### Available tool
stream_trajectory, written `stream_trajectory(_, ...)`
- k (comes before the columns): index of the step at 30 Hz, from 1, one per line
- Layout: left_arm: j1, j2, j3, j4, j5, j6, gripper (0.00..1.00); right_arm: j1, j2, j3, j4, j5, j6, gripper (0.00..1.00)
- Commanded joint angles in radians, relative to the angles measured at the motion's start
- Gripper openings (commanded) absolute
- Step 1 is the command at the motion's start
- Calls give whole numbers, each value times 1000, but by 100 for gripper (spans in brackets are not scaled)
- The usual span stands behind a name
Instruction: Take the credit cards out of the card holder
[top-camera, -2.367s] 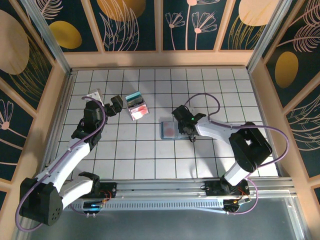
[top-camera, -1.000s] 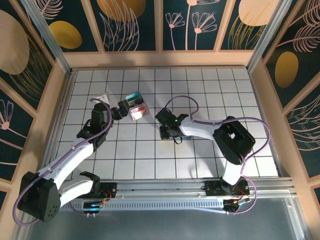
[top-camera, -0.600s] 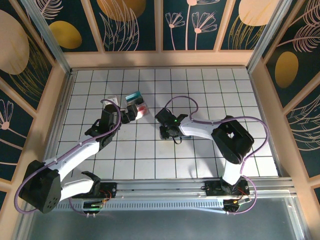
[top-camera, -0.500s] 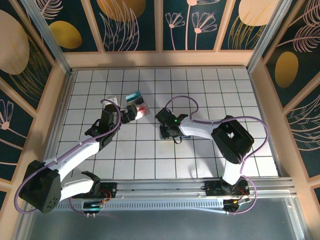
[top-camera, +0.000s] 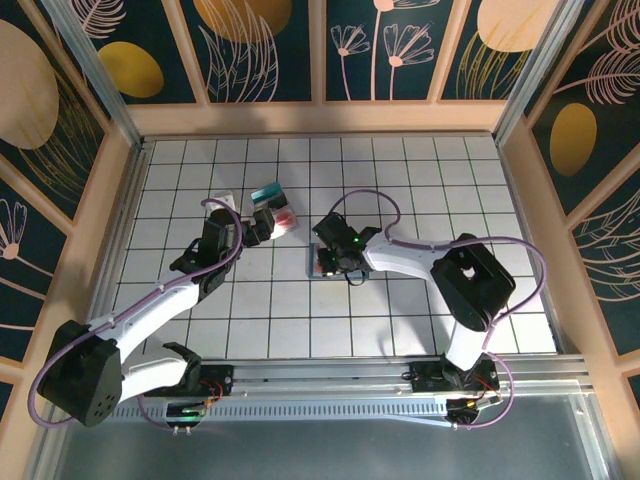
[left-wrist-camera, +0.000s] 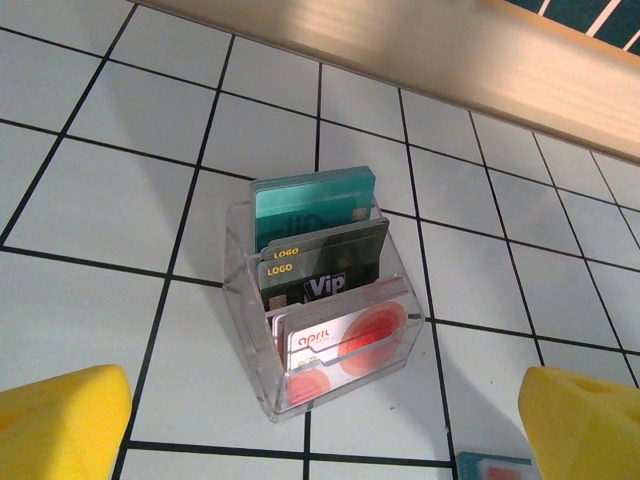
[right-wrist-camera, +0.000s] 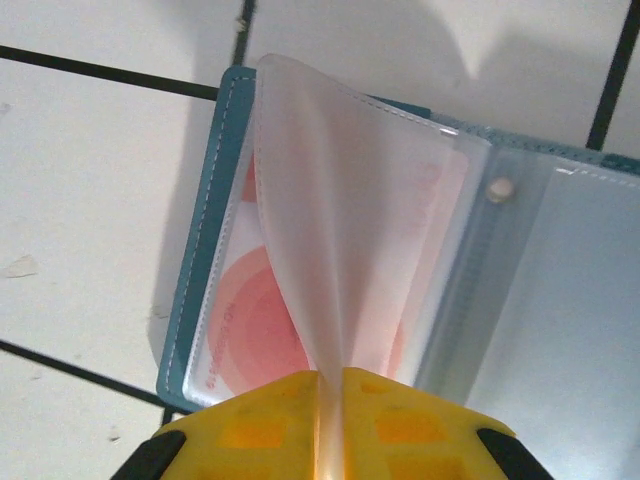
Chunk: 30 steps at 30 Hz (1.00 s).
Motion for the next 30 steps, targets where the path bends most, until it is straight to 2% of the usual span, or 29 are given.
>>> stream_trajectory(1, -8, -6, 33, 27, -17, 8, 99, 4, -39, -8, 11, -23, -7, 13)
stream_trajectory(5, -10, 5, 37, 33, -12, 3, 99, 4, -52, -15, -24, 40, 13, 13)
stream_trajectory(18, -11, -1, 49, 9, -36, 17, 99, -9, -76, -36, -92, 206, 77, 26)
stream_trajectory(25, -12, -5, 52, -2, -45, 23, 99, -50, -119, -95, -76, 228, 106, 28)
stream_trajectory(30, -27, 6, 50, -8, -49, 26, 99, -98, -160, -150, -32, 201, 119, 34)
